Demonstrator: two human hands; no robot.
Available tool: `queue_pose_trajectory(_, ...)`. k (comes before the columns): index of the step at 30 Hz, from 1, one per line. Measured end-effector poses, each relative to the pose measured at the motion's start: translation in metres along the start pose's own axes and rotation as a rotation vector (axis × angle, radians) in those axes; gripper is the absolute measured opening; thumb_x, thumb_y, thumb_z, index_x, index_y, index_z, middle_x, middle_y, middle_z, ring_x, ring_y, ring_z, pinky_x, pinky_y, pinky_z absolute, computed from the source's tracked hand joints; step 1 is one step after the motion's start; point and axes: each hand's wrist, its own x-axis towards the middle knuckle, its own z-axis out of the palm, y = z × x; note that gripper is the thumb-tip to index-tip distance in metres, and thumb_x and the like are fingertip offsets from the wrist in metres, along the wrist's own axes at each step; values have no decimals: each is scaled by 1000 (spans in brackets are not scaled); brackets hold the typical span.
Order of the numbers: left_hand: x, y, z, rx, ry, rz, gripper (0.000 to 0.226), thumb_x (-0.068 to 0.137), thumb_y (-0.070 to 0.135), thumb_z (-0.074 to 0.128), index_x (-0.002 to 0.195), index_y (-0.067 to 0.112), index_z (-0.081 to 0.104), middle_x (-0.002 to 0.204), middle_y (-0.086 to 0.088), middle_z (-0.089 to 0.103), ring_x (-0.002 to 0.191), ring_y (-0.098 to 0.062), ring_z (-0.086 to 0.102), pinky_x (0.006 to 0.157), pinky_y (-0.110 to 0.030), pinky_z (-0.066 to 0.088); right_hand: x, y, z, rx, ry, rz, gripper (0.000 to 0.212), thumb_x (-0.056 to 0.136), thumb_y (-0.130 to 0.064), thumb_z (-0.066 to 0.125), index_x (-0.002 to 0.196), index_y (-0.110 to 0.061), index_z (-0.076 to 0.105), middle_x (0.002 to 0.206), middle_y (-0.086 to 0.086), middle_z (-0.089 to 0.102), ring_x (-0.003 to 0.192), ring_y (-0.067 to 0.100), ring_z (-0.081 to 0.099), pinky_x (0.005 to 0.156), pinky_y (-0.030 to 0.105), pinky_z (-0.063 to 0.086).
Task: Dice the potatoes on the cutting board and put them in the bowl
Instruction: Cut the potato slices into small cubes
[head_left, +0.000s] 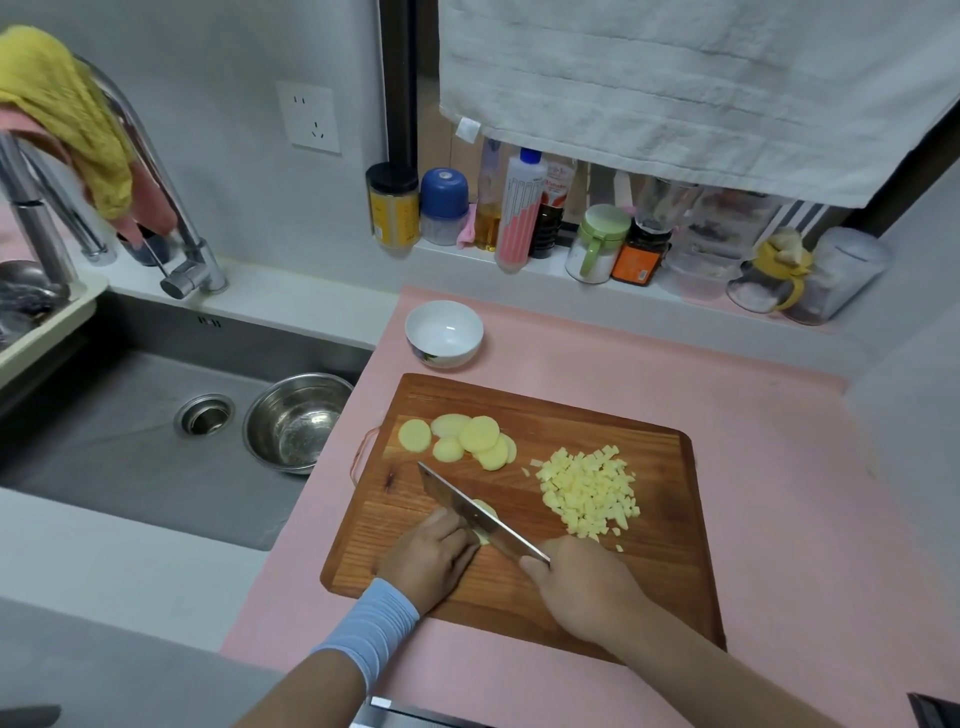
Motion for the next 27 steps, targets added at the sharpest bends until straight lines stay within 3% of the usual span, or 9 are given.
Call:
queue_pose_trajectory(7,2,-3,2,-61,-8,5,11,93,16,66,85,12,70,87,0,62,83,-16,58,75,-24,51,24,-2,11,133,-64,23,40,102,-44,51,69,-20,53,71,-3,61,71,20,62,61,30,43)
queue_pose_trajectory(17,0,-5,4,-71,-31,1,5,92,14,69,87,13,72,91,1,64,86,-15,59,78,-23,51,28,-10,17,106,-51,1,38,102,-46,47,72,-23,51,80,-2,62,77,21,62,67,31,45)
queue_pose_trajectory(23,0,-3,2,-58,-38,-15,11,94,19,65,86,14,71,90,2,64,86,-13,58,78,-21,50,14,4,12,104,-80,27,28,102,-43,49,85,-23,59,86,-1,68,84,23,67,70,30,47)
queue_pose_trajectory(27,2,-3,0,-78,-53,-13,5,91,14,69,86,13,70,90,2,62,86,-13,57,82,-17,47,11,-2,-2,87,-110,25,36,102,-43,49,74,-21,54,80,-2,62,79,23,62,69,30,45)
